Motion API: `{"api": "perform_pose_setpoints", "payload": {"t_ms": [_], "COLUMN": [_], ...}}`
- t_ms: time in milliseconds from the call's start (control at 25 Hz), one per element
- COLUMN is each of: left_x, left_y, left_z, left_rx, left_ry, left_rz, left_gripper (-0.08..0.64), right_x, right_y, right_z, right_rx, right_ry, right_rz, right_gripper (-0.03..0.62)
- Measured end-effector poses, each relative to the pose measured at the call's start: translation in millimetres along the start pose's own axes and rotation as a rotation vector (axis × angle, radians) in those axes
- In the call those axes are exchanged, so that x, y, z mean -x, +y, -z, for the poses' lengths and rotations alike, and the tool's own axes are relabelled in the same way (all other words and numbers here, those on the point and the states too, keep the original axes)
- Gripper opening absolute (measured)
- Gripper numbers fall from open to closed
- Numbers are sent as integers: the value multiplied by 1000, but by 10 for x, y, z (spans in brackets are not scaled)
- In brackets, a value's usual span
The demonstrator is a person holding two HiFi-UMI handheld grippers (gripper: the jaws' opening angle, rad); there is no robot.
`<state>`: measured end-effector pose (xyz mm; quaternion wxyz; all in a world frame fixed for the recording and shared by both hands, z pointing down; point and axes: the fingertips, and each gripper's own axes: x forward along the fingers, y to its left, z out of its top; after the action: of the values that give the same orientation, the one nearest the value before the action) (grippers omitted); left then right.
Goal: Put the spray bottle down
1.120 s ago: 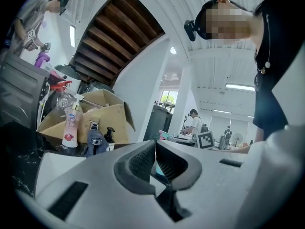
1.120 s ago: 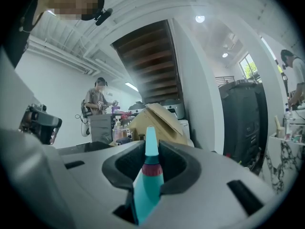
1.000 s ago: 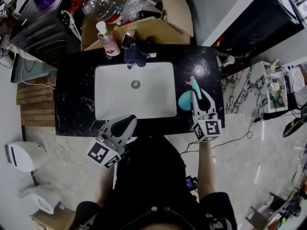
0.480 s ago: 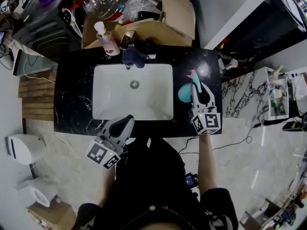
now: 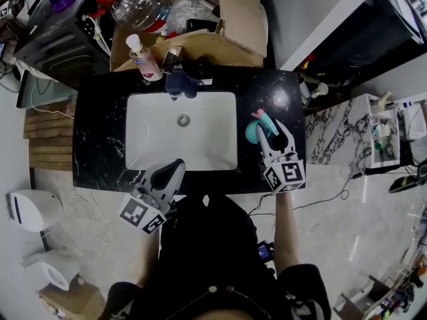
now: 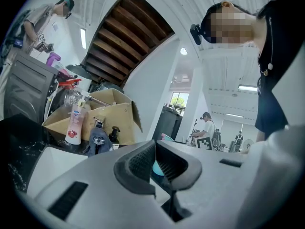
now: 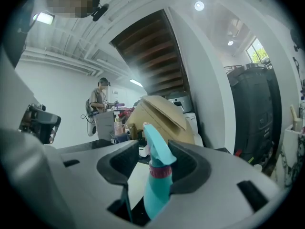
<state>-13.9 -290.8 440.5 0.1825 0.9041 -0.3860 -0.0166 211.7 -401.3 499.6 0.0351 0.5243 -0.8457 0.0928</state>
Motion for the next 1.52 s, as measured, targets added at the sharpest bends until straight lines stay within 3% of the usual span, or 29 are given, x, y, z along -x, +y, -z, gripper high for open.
{"api": "perform_pose_setpoints", "payload": {"t_ms": [200, 440, 480, 600, 680, 800, 1080, 1280, 1520], "left_x": [-92, -166, -176, -199, -210, -238, -237, -208, -185], "left_y": [0, 44, 52, 71, 78, 53, -16, -19, -26], "left_z": [-14, -89, -105, -148, -175, -198, -177, -160, -143], "left_rx": [-5, -20, -24, -31, -34, -40, -40, -39, -35], "left_ry": [3, -9, -12, -23, -31, -40, -49, -51, -53], "left_rz": [24, 37, 39, 42, 44, 57, 71, 68, 68], "left_gripper": [11, 11, 12, 11, 11, 11, 11, 11, 11], "right_x": [82, 459, 566, 864, 948, 914, 825, 796, 822], "right_y": [-31, -93, -84, 13, 128, 302, 497, 622, 665], "right_z": [-30, -276, -361, -650, -804, -929, -968, -929, -936], "right_rx": [10, -41, -45, -36, -42, -9, 12, 138, 113], "right_ry": [9, -34, -49, -111, -147, -160, -164, -117, -118], "right_rz": [33, 135, 167, 230, 210, 137, 104, 90, 76], "right_gripper": [220, 250, 242, 84, 6, 3, 3, 3, 3]}}
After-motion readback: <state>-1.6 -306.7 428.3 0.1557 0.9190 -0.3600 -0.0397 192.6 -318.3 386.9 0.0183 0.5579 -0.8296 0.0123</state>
